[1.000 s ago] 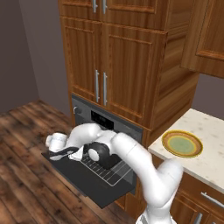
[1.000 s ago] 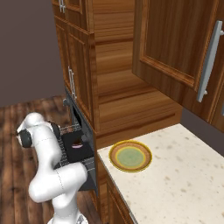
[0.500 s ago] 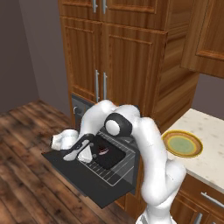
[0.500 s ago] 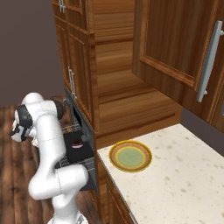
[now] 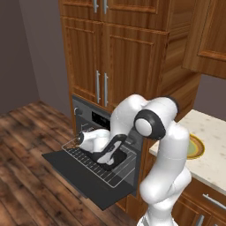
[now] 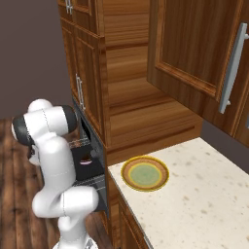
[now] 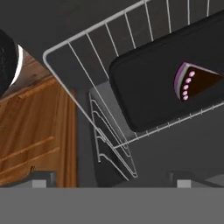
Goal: Take the baked cake out of the oven and place it on the plate for cooling. Then close the oven door.
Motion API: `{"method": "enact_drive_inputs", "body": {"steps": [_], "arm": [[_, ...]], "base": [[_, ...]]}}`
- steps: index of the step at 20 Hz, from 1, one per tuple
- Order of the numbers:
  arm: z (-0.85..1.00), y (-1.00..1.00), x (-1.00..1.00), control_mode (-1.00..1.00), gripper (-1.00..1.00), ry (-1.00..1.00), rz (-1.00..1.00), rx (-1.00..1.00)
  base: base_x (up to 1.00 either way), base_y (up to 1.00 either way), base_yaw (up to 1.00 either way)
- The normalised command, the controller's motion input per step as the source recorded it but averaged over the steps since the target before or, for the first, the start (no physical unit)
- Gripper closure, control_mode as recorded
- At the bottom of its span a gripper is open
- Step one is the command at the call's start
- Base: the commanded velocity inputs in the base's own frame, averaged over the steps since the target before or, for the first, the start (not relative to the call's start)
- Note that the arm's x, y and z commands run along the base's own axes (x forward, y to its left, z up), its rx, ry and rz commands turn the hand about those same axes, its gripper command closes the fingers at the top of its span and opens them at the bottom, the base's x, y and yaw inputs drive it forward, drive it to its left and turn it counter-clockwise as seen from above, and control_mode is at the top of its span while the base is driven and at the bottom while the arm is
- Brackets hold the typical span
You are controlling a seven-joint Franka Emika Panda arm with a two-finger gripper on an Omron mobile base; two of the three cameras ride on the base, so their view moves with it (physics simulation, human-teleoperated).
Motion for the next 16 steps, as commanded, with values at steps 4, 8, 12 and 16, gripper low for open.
{"method": "enact_drive_inputs", "body": {"steps": [4,8,12,16], "arm": [[0.00,0.09,0.00,-1.00,-1.00,0.00,0.00,0.00],[0.00,0.09,0.03,-1.00,-1.00,0.01,-0.07,-0.01],[0.00,0.11,0.11,-1.00,-1.00,0.02,-0.12,0.00],[-0.01,0.13,0.20,-1.00,-1.00,0.03,-0.09,-0.01]], "base": [[0.00,0.00,0.00],[0.00,0.00,0.00],[0.00,0.00,0.00],[0.00,0.00,0.00]]}}
